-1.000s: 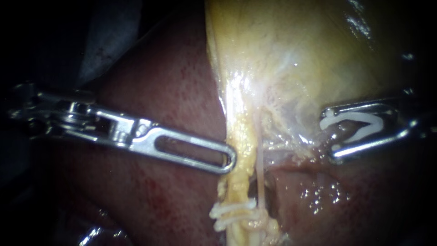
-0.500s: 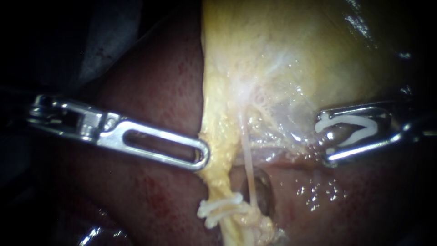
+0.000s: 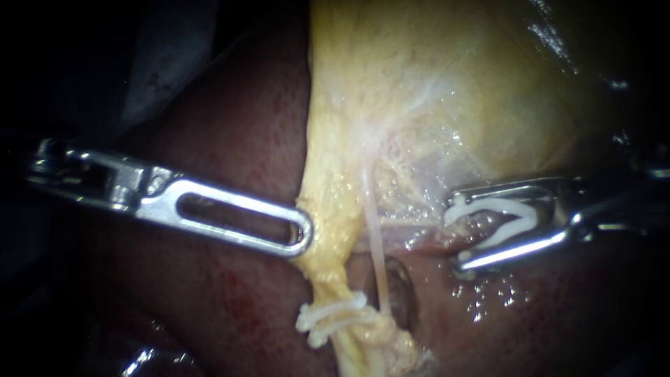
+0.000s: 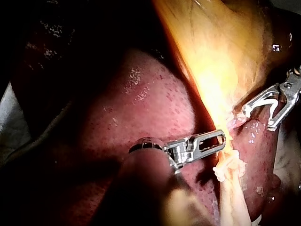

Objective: Clipping third clip left tube

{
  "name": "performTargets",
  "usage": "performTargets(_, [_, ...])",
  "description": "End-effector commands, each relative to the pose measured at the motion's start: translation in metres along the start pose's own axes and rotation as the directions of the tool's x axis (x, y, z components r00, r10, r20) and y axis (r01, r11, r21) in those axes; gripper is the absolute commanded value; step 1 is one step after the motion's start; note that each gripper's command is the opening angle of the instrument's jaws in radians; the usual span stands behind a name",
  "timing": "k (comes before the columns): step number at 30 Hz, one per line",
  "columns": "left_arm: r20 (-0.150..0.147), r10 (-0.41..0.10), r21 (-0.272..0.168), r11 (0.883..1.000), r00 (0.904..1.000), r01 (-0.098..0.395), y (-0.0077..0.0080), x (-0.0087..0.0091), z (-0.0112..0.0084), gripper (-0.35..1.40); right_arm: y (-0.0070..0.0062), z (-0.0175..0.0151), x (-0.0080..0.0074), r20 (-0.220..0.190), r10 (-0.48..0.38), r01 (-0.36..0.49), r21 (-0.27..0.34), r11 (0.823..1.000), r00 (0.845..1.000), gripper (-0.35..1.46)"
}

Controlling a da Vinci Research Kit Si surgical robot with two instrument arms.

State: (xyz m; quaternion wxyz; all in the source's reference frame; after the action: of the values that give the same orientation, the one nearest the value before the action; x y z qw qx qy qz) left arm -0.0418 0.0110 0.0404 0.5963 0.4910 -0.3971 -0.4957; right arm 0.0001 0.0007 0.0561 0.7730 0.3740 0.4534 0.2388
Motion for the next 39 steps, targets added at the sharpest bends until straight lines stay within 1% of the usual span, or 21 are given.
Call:
performTargets(1, [0.0, 0.0, 0.0, 1.0, 1.0, 0.0, 0.0, 0.0, 0.0, -0.35, 0.0, 0.0008, -0.0003, 0.007, -0.009, 0.009, 0.008, 1.0, 1.0, 0.53])
performTargets(9, [0.001, -0.001, 0.0, 1.0, 1.0, 0.001, -0.0002, 0.0, 0.0, -0.35, -0.0001, 0.0059, -0.002, 0.029, -0.008, 0.007, 0.034, 0.999, 1.0, 0.53])
performTargets(13, [0.001, -0.001, 0.0, 1.0, 1.0, 0.001, -0.0002, 0.0, 0.0001, -0.35, -0.0001, 0.0077, -0.0024, 0.039, -0.005, 0.003, 0.045, 0.999, 0.999, 0.53])
performTargets(20, [0.001, -0.001, 0.0, 1.0, 1.0, 0.001, -0.0003, 0.0001, 0.0001, -0.35, 0.0001, 0.0091, -0.0022, 0.043, -0.01, 0.008, 0.05, 0.999, 0.999, 0.53])
performTargets(28, [0.002, -0.001, -0.001, 1.0, 1.0, 0.001, -0.0005, 0.0001, 0.0002, -0.35, 0.0007, 0.0102, -0.0024, 0.046, -0.007, 0.004, 0.051, 0.999, 0.999, 0.53])
performTargets(32, [0.002, -0.002, -0.001, 1.0, 1.0, 0.002, -0.0005, 0.0002, 0.0003, -0.35, 0.001, 0.0115, -0.0025, 0.053, -0.005, 0.002, 0.059, 0.998, 0.999, 0.53])
performTargets(39, [0.003, -0.002, -0.002, 1.0, 1.0, 0.002, -0.0006, 0.0002, 0.0004, -0.35, 0.001, 0.0137, -0.0017, 0.069, -0.015, 0.009, 0.08, 0.997, 0.997, 0.53])
